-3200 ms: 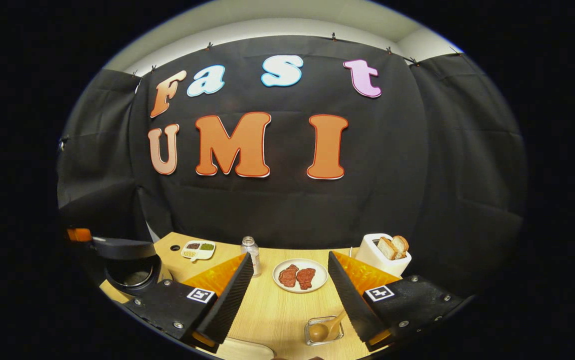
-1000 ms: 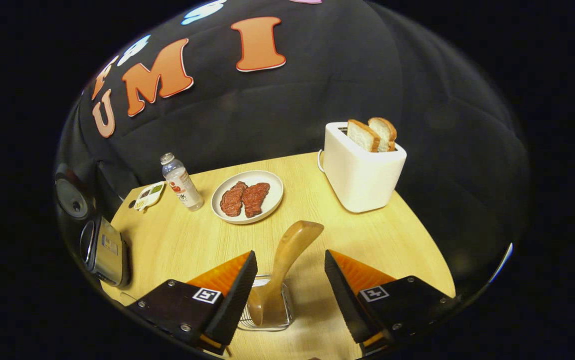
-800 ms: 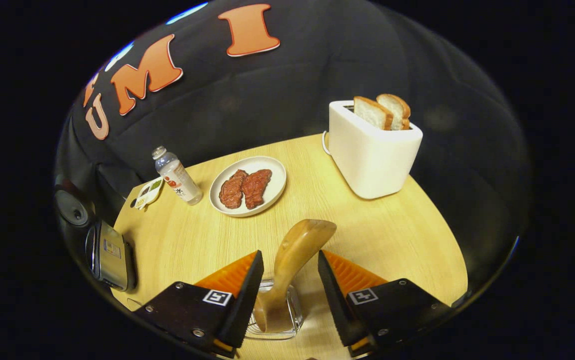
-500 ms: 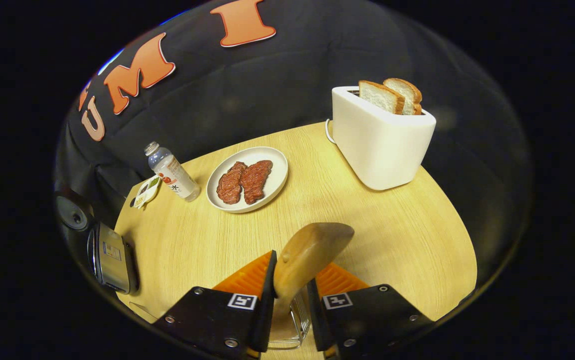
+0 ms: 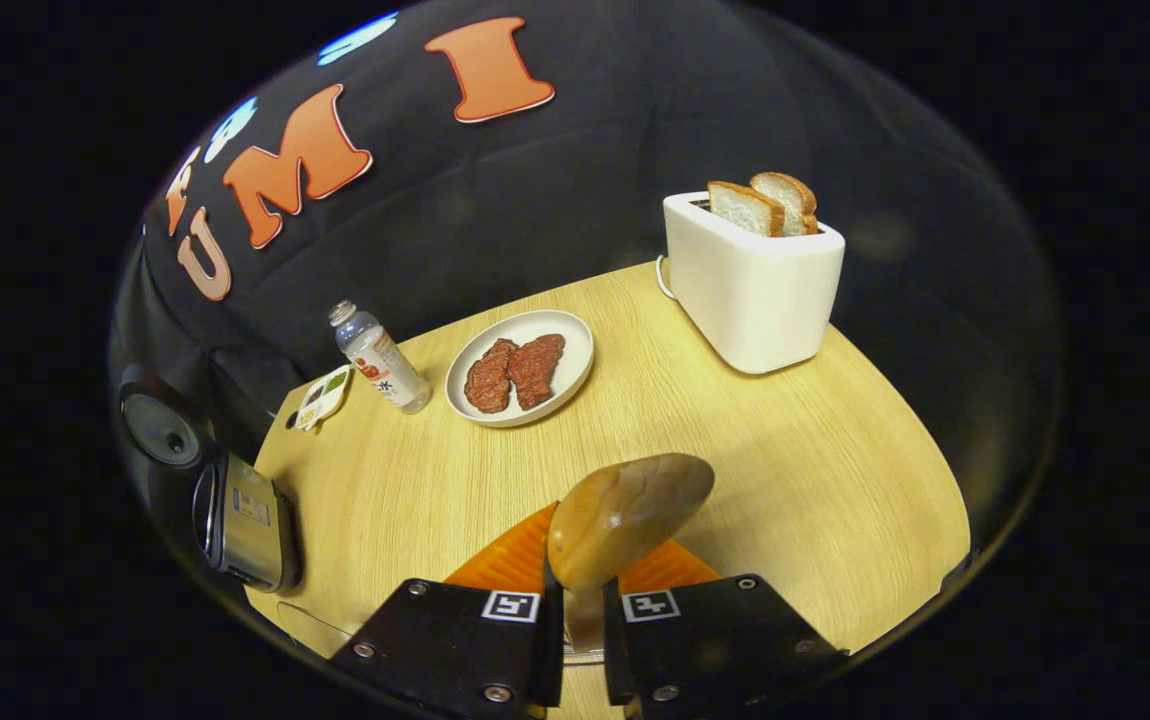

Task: Close the left gripper, press the button to open the rice cooker; take a wooden spoon from the chopstick holder with the right hand, scoop a spoonful of rice and pour it into the rice cooker, then put the wooden spoon back into the chopstick holder.

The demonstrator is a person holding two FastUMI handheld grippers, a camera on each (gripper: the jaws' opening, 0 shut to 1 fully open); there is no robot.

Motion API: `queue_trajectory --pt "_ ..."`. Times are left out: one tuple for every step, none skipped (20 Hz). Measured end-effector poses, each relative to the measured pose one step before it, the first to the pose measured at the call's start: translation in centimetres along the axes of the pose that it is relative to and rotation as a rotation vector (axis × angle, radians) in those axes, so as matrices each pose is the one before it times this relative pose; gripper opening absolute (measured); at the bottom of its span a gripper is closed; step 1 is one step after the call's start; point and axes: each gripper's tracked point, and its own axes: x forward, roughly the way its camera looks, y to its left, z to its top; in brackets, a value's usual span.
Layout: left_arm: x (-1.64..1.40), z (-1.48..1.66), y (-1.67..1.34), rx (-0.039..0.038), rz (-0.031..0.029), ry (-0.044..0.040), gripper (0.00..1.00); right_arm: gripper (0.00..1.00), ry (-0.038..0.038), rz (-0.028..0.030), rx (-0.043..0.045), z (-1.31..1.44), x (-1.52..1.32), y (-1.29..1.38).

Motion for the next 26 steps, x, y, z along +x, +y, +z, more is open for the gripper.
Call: queue_trajectory --pt "-0.043 0.077 0.08 -0.00513 -0.00618 -0.00279 1.0 0.16 -0.0088 -0.00657 0.0058 0.331 -0.389 0.121" --pt "0.025 -0.075 0.175 -0.00475 -0.00213 -0.00346 1.0 0.14 -0.01605 -0.00928 0.00146 0.407 -0.516 0.093" --pt "-0.007 0.023 0.372 -0.00531 -0.00315 -0.00069 0.99 0.13 -0.02004 0.00182 -0.00065 0.721 -0.723 0.38" --pt "-0.029 -0.094 0.423 -0.00394 0.00095 -0.00093 1.0 0.13 -0.02188 -0.00343 -0.00675 0.651 -0.748 0.32" --pt "0.012 -0.057 0.416 -0.00528 -0.00145 -0.00017 1.0 0.13 -0.02329 -0.00141 -0.0098 0.803 -0.94 0.322" --pt "-0.005 -0.051 0.465 -0.00526 0.00254 -0.0014 0.96 0.13 -0.02781 0.00036 -0.01049 0.744 -0.945 0.375" --pt "0.058 0.101 0.496 -0.00703 0.00104 -0.00118 0.92 0.13 -0.01941 0.00461 -0.01298 0.72 -1.008 0.609" --pt "0.163 -0.162 0.339 -0.00507 -0.00141 0.00132 0.92 0.13 -0.02139 0.00608 -0.01044 0.548 -1.148 0.544" --pt "0.119 -0.044 0.557 0.00014 0.00552 -0.00176 0.92 0.13 -0.01985 0.00772 -0.01117 0.758 -1.098 0.726" --pt "0.02 -0.129 0.314 -0.00395 -0.00578 0.00068 0.94 0.13 -0.01654 0.00886 -0.00736 0.529 -1.11 0.612" --pt "0.164 -0.172 0.346 -0.0033 0.00076 0.00176 0.96 0.13 -0.01169 0.01292 -0.00232 0.399 -1.023 0.949" --pt "0.11 -0.283 0.448 -0.00552 -0.00534 0.00578 0.98 0.13 -0.00643 0.01913 0.00649 0.168 -0.753 1.231" --pt "-0.048 -0.315 0.335 -0.00539 -0.00227 0.005 1.0 0.13 0.00079 0.02337 0.00878 0.031 -0.686 1.394" --pt "0.23 -0.242 0.487 -0.00657 -0.00282 0.00456 1.0 0.13 0.00206 0.02552 0.01116 -0.166 -0.594 1.429" --pt "0.189 -0.255 0.425 -0.00446 -0.00291 0.00503 1.0 0.13 0.005 0.02519 0.00647 -0.281 -0.475 1.513" --pt "0.209 -0.277 0.468 -0.00473 -0.00078 0.00478 0.92 0.13 0.00932 0.0264 0.00869 -0.546 -0.561 1.443" --pt "0.28 -0.278 0.4 -0.00637 -0.00151 0.00571 0.99 0.13 0.01063 0.02929 0.01038 -0.592 -0.382 1.607" --pt "0.211 -0.271 0.59 -0.00681 -0.00177 0.00511 0.99 0.13 0.01324 0.02814 0.01003 -0.656 -0.368 1.455" --pt "0.243 -0.111 0.455 -0.00324 -0.00127 0.00549 0.99 0.13 0.01095 0.01953 0.00543 -0.703 -0.131 1.306" --pt "0.209 -0.181 0.558 -0.0023 0.00143 0.00198 0.99 0.13 0.0107 0.00948 -0.00705 -0.715 -0.135 0.874" --pt "0.25 -0.181 0.398 -0.00331 -0.00321 0.00617 1.0 0.13 0.00868 -0.00094 -0.01657 -0.772 0.057 0.616" --pt "0.237 -0.271 0.411 -0.00423 0.0007 0.00518 0.99 0.13 0.01475 -0.00081 -0.02272 -0.913 -0.194 0.402" --pt "0.143 -0.243 0.283 -0.0057 -0.00435 0.00551 0.99 0.13 0.01195 -0.0016 -0.01832 -0.831 -0.025 0.421" --pt "0.076 -0.148 0.207 -0.00074 -0.00148 0.00424 1.0 0.13 0.00969 0.00249 -0.0151 -0.746 -0.016 0.396" --pt "0.093 -0.186 0.234 0.00234 -0.00111 0.00532 1.0 0.13 0.00414 -0.00421 -0.01662 -0.569 0.094 0.374" --pt "0.012 -0.291 0.229 0.00325 -0.00172 0.00563 0.93 0.13 -0.00186 -0.01788 -0.03294 -0.6 0.101 -0.118"
